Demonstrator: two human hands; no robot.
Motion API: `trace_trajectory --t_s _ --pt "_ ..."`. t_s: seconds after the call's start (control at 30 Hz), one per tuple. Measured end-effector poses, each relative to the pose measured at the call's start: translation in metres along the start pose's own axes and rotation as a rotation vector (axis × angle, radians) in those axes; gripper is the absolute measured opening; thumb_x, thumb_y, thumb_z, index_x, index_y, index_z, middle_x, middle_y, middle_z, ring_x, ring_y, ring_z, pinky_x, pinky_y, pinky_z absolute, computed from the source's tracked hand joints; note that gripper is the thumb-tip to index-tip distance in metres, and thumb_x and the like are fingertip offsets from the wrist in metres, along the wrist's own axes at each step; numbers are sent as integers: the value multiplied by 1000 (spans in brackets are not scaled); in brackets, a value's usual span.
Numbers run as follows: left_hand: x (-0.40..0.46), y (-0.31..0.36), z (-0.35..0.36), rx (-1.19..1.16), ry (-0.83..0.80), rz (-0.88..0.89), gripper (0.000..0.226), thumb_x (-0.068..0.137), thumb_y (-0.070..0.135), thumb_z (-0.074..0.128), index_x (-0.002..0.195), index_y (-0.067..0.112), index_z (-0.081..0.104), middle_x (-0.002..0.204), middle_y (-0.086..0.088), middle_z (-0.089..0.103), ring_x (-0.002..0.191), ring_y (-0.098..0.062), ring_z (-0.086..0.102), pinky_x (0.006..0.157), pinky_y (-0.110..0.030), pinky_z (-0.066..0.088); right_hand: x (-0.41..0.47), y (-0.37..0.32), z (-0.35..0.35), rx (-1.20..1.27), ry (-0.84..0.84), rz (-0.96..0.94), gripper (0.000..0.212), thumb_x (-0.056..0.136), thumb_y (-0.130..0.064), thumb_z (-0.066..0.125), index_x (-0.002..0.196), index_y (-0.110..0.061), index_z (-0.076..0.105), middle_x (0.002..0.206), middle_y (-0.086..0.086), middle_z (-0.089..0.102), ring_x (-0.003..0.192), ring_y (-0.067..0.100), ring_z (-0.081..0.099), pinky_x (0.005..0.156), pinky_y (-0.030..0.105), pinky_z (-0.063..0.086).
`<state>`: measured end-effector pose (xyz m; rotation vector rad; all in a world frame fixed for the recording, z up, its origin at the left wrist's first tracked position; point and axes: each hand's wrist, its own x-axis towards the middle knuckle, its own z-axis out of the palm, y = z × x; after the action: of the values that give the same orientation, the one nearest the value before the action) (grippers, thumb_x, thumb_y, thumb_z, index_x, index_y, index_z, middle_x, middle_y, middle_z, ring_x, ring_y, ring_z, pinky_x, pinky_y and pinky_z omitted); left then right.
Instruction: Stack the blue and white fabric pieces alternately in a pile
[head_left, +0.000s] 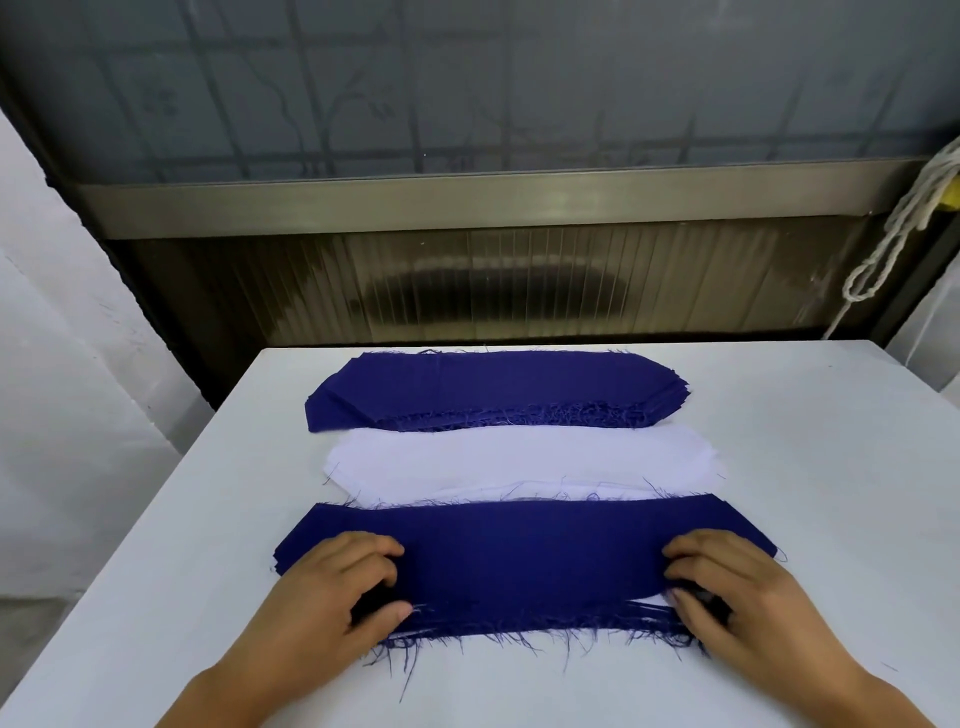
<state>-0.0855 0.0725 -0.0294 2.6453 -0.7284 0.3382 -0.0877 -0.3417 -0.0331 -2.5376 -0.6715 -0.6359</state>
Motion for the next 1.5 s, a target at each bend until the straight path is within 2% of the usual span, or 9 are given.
trace_trajectory --t_s 0.37,0.63,0.77,0.87,0.97,1.07,1.17,1.3,1.5 --pt "66 29 19 46 -74 -29 31 90 56 45 75 30 53 79 19 49 77 0 44 64 -16 38 55 -31 17 27 -335 106 13 96 -38 49 94 -31 60 89 -20 56 77 3 51 66 10 37" --pt "56 1 19 128 54 -119 34 83 31 72 63 25 45 67 15 45 61 -4 43 49 -19 37 40 -1 11 -112 -236 355 13 86 -30 64 76 -30 55 59 -22 45 55 4 47 54 25 43" --pt "61 -15 7 228 40 -167 38 81 29 75 58 23 46 61 14 45 57 -7 45 47 -24 41 51 22 2 -307 -379 445 16 93 -45 46 81 -33 47 63 -16 54 64 8 56 58 25 41" --pt "82 -17 8 215 36 -163 27 84 31 72 65 22 55 70 13 51 66 -9 49 53 -25 44 76 26 8 -333 -355 438 15 93 -41 46 81 -33 49 66 -15 59 64 11 58 55 26 40" --pt "111 -16 17 197 110 -98 11 84 22 73 92 17 69 97 7 63 85 -16 59 71 -29 51 105 23 25 -182 -179 380 4 91 -28 55 90 -29 59 78 -14 60 67 10 55 57 25 41" --pt "143 -18 30 192 189 -123 35 85 15 71 119 11 66 126 -3 62 115 -23 58 99 -37 45 135 27 44 -122 -64 300 24 90 -16 63 114 -18 64 106 -3 63 93 18 58 77 30 49" --pt "167 -26 41 223 119 -231 49 96 24 57 142 14 46 151 -4 40 141 -22 34 117 -36 23 158 36 59 -75 -111 327 43 92 -16 60 134 -16 53 134 -1 54 124 20 48 105 32 39" --pt "171 -41 56 215 2 -327 54 103 37 37 152 20 26 161 -1 18 148 -17 13 122 -34 7 157 48 73 -38 -184 381 51 95 -25 56 144 -18 43 147 -2 45 136 17 38 115 32 30" --pt "168 -44 60 290 97 -283 43 104 22 38 146 18 41 154 -1 36 144 -17 29 118 -31 15 153 51 80 -100 -83 363 33 99 -13 50 130 -11 61 140 2 55 131 23 48 110 31 34"
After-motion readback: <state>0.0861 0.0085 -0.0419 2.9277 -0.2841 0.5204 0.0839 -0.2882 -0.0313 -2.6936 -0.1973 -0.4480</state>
